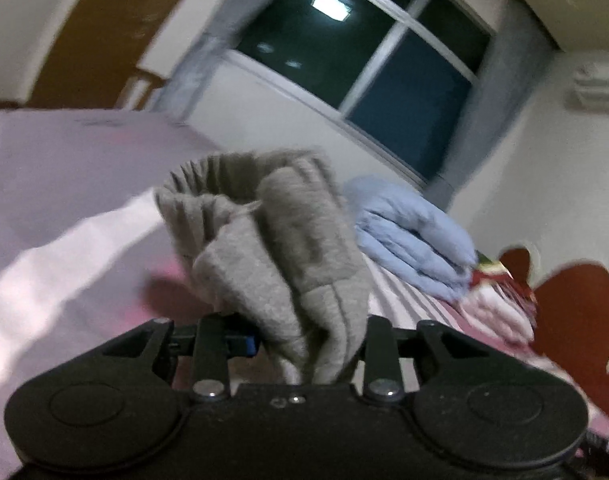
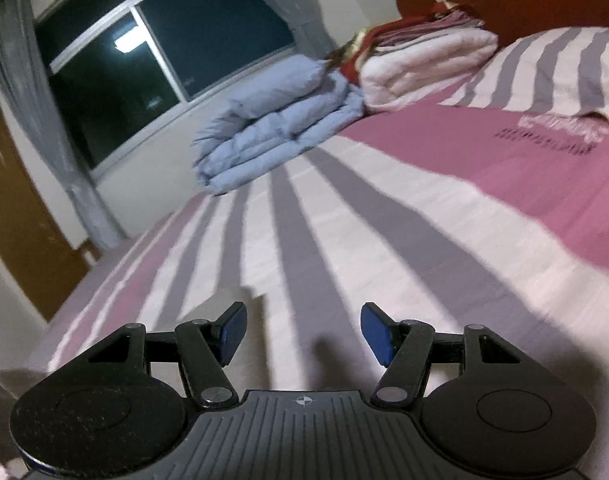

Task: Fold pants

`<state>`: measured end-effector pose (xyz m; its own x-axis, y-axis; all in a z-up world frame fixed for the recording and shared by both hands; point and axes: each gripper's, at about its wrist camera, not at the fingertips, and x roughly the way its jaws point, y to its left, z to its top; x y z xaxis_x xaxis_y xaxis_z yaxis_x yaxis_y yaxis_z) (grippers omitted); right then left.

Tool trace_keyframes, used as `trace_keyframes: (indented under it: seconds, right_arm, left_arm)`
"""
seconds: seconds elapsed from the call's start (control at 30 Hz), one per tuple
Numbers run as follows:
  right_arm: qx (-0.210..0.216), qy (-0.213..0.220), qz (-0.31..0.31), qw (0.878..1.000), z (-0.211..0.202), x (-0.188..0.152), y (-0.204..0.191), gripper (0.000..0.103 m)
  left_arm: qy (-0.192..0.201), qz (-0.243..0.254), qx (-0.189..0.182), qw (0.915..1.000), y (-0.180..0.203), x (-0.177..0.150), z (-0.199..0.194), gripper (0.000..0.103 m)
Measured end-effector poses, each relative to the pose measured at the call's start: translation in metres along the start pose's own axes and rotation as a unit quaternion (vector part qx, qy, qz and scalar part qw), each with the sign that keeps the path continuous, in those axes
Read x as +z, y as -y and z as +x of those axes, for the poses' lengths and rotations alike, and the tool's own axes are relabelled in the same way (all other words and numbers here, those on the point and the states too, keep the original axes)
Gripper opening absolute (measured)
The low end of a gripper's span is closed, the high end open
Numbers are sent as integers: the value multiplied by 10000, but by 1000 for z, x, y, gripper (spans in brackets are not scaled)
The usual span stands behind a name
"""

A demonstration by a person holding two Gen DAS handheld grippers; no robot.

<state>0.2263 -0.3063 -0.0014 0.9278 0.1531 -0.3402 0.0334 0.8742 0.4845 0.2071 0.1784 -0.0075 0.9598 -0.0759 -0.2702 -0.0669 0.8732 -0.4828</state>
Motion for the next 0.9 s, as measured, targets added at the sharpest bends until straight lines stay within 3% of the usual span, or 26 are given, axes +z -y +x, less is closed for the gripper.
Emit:
trace_keyframes:
  seconds: [0.17, 0.23, 0.47, 0.57, 0.6, 0.63, 0.67, 0.9]
  right_arm:
    - [95, -56, 26, 9999, -6, 18, 26, 63]
    - [137, -50, 39, 9999, -11, 21, 35, 63]
    - [-102, 98, 357, 9993, -26, 22, 66, 67]
    - [-207, 131, 509, 9984, -32, 24, 77, 71]
    - [-233, 137, 536, 9982, -34, 24, 79, 71]
    - [-243, 145, 563, 9980, -36, 25, 81, 71]
    - [-235, 149, 581, 9979, -38, 25, 81, 71]
    - [-106, 98, 579, 9982, -45, 23, 70, 72]
  left_arm:
    - [-324, 746, -308, 9962, 79, -22, 34, 22]
    - [-433, 834, -567, 9940, 103, -35, 47, 22]
    - [-1222, 1284, -1264, 9760, 191, -103, 86, 23]
    - [-1522, 1629, -1021, 9695, 217, -132, 98, 32]
    - [-1595, 1680, -965, 9680, 222, -140, 101, 51]
    - [-1600, 1609, -1083, 9679, 222, -145, 101, 86]
    - [-1564, 1465, -1250, 9688, 216, -147, 97, 98]
    - [-1285, 1473, -1223, 9731, 191, -125, 74, 93]
